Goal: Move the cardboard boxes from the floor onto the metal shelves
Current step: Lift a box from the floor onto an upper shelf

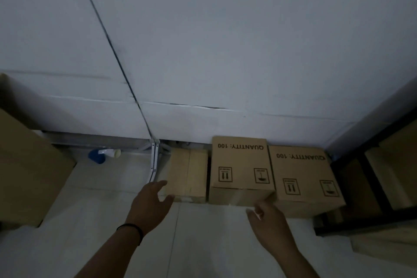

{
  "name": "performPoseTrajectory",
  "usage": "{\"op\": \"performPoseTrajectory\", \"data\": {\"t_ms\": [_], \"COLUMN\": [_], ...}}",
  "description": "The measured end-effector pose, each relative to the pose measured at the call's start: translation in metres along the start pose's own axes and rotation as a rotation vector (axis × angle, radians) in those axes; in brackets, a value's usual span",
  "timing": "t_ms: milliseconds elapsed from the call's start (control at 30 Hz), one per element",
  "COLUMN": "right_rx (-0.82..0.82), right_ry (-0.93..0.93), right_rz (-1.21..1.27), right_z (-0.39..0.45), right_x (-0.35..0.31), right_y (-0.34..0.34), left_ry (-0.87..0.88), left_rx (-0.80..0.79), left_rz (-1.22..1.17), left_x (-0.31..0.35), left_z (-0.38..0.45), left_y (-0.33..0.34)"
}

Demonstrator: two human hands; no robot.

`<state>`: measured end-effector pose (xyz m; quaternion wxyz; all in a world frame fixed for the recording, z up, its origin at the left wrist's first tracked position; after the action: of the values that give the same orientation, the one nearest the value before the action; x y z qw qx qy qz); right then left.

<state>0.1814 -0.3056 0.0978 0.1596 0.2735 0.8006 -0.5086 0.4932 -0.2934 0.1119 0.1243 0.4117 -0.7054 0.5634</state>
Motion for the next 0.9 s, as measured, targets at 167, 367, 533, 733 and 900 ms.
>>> {"op": "performPoseTrajectory", "data": {"t_ms": [167, 367, 533, 733, 900], "right_rx": [-0.062, -0.081, -0.086, -0.029, -0.032], "right_ry": [-0.020, -0.044, -0.031, 0.011, -0.025], "right_rz": [-0.002, -0.055, -0.090, -0.112, -0.150], "right_z": [0.019, 0.056, 0.097, 0.151, 0.198], "right_x": [-0.010, -0.021, -0.017, 0.001, 0.013], "right_y": [0.053, 0.111, 0.165, 0.250, 0.325], "left_ry": [-0.044, -0.076, -0.076, -0.043, -0.031], "left_rx": [-0.016, -0.007, -0.025, -0.096, -0.122], "left_rz": [0.001, -0.020, -0.022, -0.015, -0.046], "left_x": [-0.035, -0.087, -0.138, -0.224, -0.286], "left_z": [0.015, 0.045, 0.094, 0.165, 0.210], "left_y": [0.003, 0.006, 0.023, 0.064, 0.104]}}
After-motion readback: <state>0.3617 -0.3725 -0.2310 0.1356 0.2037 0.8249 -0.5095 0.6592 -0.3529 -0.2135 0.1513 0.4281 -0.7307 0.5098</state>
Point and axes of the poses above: each hand's wrist, its own z-axis towards the middle knuckle, its own y-axis out of the palm, x = y × z, the point moved 10 cm from there along z, towards the middle knuckle, and after that the axes turned 6 degrees about -z, right-handed, at the moved point
